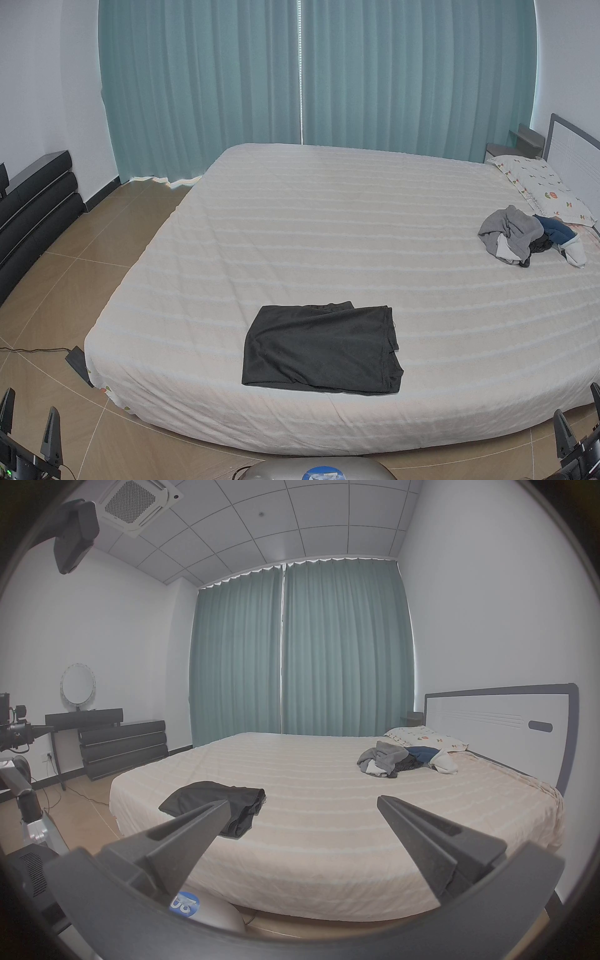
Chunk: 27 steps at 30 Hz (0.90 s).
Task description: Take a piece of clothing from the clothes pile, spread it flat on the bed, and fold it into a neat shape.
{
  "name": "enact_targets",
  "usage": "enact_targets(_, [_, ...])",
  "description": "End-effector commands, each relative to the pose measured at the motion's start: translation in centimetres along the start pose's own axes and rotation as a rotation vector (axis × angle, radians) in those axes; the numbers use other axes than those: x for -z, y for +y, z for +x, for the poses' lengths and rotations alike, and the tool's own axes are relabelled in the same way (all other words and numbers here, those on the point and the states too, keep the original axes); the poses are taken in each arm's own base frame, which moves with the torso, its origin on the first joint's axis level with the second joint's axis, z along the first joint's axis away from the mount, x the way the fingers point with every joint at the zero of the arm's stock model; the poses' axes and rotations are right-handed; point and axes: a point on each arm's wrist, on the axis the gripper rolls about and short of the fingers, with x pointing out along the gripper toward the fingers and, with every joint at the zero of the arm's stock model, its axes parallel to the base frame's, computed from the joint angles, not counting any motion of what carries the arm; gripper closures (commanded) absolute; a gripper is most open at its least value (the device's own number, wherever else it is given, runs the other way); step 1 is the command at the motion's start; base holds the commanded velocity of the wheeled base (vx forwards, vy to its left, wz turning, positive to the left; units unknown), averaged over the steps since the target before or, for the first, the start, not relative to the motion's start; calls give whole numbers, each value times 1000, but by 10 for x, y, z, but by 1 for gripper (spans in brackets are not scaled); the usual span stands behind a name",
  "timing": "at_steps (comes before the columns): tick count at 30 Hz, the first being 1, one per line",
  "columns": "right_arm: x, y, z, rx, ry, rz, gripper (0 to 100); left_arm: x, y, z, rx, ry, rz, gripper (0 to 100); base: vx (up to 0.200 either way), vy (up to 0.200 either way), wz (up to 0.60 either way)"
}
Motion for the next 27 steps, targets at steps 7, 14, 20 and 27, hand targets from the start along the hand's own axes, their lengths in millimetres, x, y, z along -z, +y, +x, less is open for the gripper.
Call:
enact_targets(7, [5,0,1,-1,6,1,0,5,-4,1,161,22,-47,0,0,0,0])
enact_targets(14, [5,0,1,-1,5,-9,0,5,-4,1,153,23,-46,0,0,0,0])
enact_targets(20, [5,0,1,-1,6,-14,0,11,-3,0,138,80,-20,0,0,0,0])
enact_targets(27, [5,0,1,-1,6,-2,0,12,-3,0,121,82,-20,0,0,0,0])
